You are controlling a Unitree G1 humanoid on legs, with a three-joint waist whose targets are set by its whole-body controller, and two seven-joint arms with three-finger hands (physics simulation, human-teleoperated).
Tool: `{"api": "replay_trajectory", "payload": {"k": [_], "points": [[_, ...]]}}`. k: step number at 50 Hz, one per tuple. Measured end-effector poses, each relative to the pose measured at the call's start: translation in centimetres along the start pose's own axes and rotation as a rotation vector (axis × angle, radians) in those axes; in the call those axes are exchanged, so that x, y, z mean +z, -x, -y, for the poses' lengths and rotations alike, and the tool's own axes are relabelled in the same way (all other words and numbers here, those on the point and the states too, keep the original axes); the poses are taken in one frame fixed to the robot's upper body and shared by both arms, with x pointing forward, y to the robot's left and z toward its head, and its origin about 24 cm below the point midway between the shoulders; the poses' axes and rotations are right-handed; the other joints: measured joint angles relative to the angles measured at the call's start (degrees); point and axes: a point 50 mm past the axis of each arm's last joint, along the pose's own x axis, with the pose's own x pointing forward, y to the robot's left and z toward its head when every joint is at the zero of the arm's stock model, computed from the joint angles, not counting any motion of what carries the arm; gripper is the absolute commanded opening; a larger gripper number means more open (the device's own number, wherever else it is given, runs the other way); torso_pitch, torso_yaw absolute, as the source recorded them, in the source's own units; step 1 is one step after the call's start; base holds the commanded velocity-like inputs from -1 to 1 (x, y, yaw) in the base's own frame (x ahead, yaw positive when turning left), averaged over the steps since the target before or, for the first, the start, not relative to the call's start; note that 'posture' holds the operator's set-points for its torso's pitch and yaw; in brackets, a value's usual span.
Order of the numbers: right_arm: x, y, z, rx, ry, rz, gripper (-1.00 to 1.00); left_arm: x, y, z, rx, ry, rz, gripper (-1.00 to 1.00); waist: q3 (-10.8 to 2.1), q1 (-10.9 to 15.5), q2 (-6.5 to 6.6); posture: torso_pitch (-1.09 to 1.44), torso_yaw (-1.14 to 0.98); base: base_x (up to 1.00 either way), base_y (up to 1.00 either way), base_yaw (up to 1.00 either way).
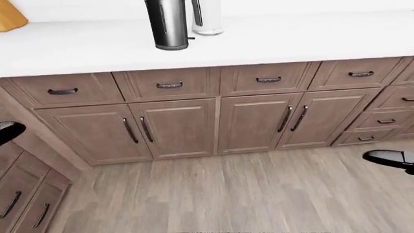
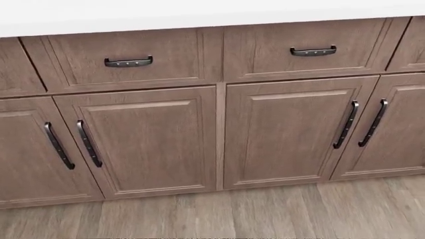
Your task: Close the lid of the electric kettle.
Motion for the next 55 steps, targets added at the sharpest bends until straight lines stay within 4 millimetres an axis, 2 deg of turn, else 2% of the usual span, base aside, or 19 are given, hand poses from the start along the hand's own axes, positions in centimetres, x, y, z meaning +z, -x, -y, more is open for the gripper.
{"api": "replay_trajectory", "payload": {"k": [2, 3, 6, 8, 11, 14, 17, 19, 25, 27, 29, 32, 34, 38, 40, 44, 52, 53, 55], "points": [[0.0, 0.0, 0.0, -0.001, 0.004, 0.004, 0.96, 0.1, 0.1, 0.1, -0.006, 0.003, 0.006, 1.00, -0.21, -0.19, -1.14, 0.00, 0.00, 0.00, 0.22, 0.00], [-0.1, 0.0, 0.1, -0.005, 0.002, -0.004, 0.96, -0.2, 0.1, 0.2, -0.012, 0.008, -0.003, 1.00, 0.12, -0.61, -0.27, 0.00, 0.00, 0.00, 0.23, 0.00], [-0.9, -0.1, 0.2, -0.012, -0.011, -0.051, 0.96, -0.8, 0.0, 0.4, -0.027, 0.012, -0.037, 1.00, -0.32, -0.56, -0.56, 0.00, 0.00, 0.00, 0.23, 0.00], [-0.7, -0.2, 0.2, -0.015, -0.005, -0.044, 0.96, -0.6, 0.0, 0.3, -0.024, 0.009, -0.030, 1.00, -0.68, -0.35, -0.09, 0.00, 0.00, 0.00, 0.22, 0.00], [-0.3, 0.0, 0.2, -0.018, 0.006, -0.016, 0.96, 0.0, 0.0, 0.3, -0.020, 0.006, 0.000, 1.00, -0.11, -0.32, 2.09, 0.00, 0.00, 0.00, 0.22, 0.00], [-0.3, -0.1, 0.2, -0.015, 0.005, -0.014, 0.96, 0.2, 0.1, 0.4, -0.026, 0.004, 0.011, 1.00, -0.42, -0.43, 5.64, 0.00, 0.00, 0.00, 0.22, 0.00], [-0.7, -0.1, -0.4, 0.019, -0.012, -0.031, 0.96, -0.3, 0.0, 0.0, 0.001, 0.009, -0.017, 1.00, 0.04, 0.45, 4.96, 0.00, 0.00, 0.00, 0.22, 0.00], [-0.8, -0.1, -0.4, 0.024, -0.014, -0.038, 0.96, -0.5, 0.0, -0.2, 0.013, 0.005, -0.030, 1.00, -0.28, 0.49, 4.33, 0.00, 0.00, 0.00, 0.22, 0.00], [-0.4, 0.0, -0.1, 0.001, 0.004, -0.010, 0.96, 0.0, 0.0, 0.1, -0.008, 0.003, -0.005, 1.00, -0.08, 0.10, 0.64, 0.00, 0.00, 0.00, 0.22, 0.00], [-0.3, 0.1, -0.1, 0.001, 0.006, -0.007, 0.96, 0.0, 0.0, 0.2, -0.012, 0.002, -0.005, 1.00, -0.17, 0.08, -1.09, 0.00, 0.00, 0.00, 0.21, 0.00], [-0.6, 0.0, 0.0, -0.006, 0.003, -0.021, 0.96, -0.4, 0.1, 0.4, -0.023, 0.011, -0.017, 1.00, 0.25, -0.66, 0.10, 0.00, 0.00, 0.00, 0.21, 0.00], [-1.2, 0.0, 0.2, -0.017, -0.007, -0.062, 0.96, -0.9, 0.0, 0.7, -0.041, 0.012, -0.045, 1.00, -0.29, -0.56, -0.33, 0.00, 0.00, 0.00, 0.21, 0.00], [-1.0, 0.0, 0.2, -0.020, -0.001, -0.051, 0.96, -0.6, 0.0, 0.6, -0.038, 0.009, -0.033, 1.00, -0.56, -0.33, 0.29, 0.00, 0.00, 0.00, 0.22, 0.00], [-0.6, 0.1, 0.2, -0.021, 0.011, -0.023, 0.96, 0.0, 0.1, 0.6, -0.035, 0.005, 0.003, 1.00, 0.02, -0.49, 3.70, 0.00, 0.00, 0.00, 0.21, 0.00], [-0.6, 0.0, 0.1, -0.013, 0.007, -0.020, 0.96, 0.0, 0.1, 0.6, -0.035, 0.004, 0.007, 1.00, -0.52, -0.28, 5.69, 0.00, 0.00, 0.00, 0.21, 0.00], [-1.0, 0.0, -0.4, 0.024, -0.011, -0.045, 0.96, -0.7, 0.0, -0.1, 0.001, 0.006, -0.035, 1.00, 0.03, 0.24, 4.49, 0.00, 0.00, 0.00, 0.21, 0.00], [-0.5, 0.1, -0.2, 0.004, 0.007, -0.010, 0.96, -0.2, 0.0, 0.3, -0.018, 0.002, -0.008, 1.00, -0.21, -0.03, -0.84, 0.00, 0.00, 0.00, 0.21, 0.00], [-0.5, 0.1, -0.1, 0.003, 0.009, -0.011, 0.96, -0.3, 0.1, 0.4, -0.020, 0.006, -0.008, 1.00, -0.29, -0.21, -0.91, 0.00, 0.00, 0.00, 0.22, 0.00], [-0.9, 0.0, 0.0, -0.007, 0.001, -0.036, 0.97, -0.7, 0.1, 0.6, -0.032, 0.012, -0.030, 1.00, 0.17, -0.67, 0.12, 0.00, 0.00, 0.00, 0.13, 0.00]]}}
